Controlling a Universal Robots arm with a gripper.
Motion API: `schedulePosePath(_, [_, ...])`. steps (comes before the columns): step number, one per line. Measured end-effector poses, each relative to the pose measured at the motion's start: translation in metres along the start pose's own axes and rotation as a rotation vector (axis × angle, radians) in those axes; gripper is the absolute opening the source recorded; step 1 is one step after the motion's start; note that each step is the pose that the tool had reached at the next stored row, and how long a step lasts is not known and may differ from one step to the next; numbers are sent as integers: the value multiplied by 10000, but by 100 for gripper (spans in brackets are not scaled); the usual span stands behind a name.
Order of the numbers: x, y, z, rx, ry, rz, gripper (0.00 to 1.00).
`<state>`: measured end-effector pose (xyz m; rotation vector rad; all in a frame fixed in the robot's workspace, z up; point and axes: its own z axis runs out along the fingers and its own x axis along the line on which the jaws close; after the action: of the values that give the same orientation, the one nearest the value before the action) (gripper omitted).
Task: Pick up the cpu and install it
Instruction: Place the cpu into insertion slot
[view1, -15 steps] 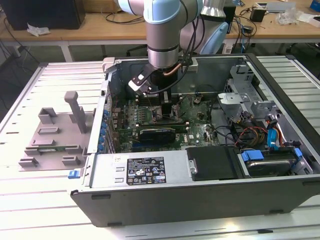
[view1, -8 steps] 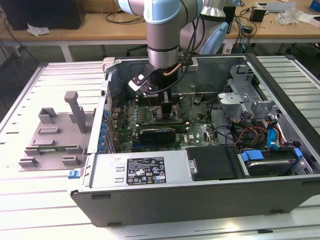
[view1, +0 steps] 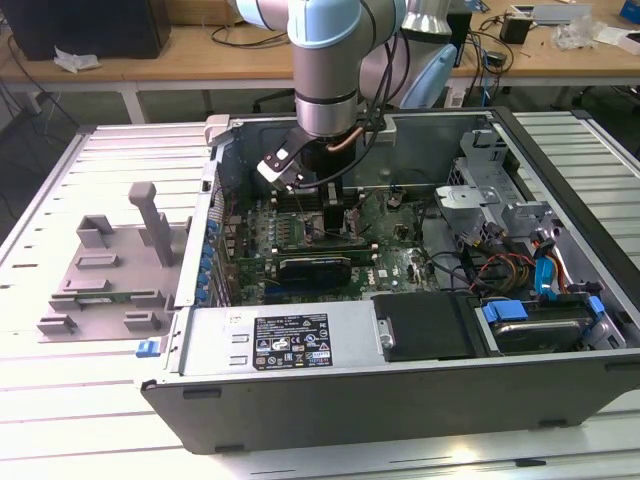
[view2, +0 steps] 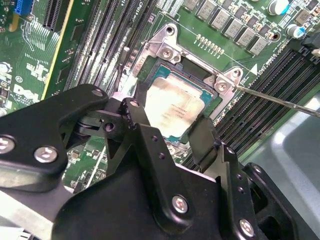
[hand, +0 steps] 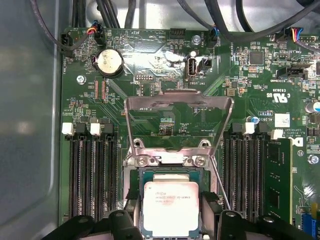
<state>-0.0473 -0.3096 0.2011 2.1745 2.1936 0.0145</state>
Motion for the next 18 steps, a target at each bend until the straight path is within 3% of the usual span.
schedulePosePath(2, [-1,2,-47,-2,4,0,60])
schedulePosePath(5, [-5,9,-184,-2,-16,-2,60])
schedulePosePath(7, [-6,10,-225,-2,-31,-2,60])
schedulePosePath(13, [-5,11,-235,-1,-58,-3,59])
schedulePosePath(14, [-5,11,-235,-1,-69,-3,40])
schedulePosePath(15, [-5,11,-235,-1,-79,-4,11])
schedulePosePath(18, [-24,10,-231,-2,-89,-4,11])
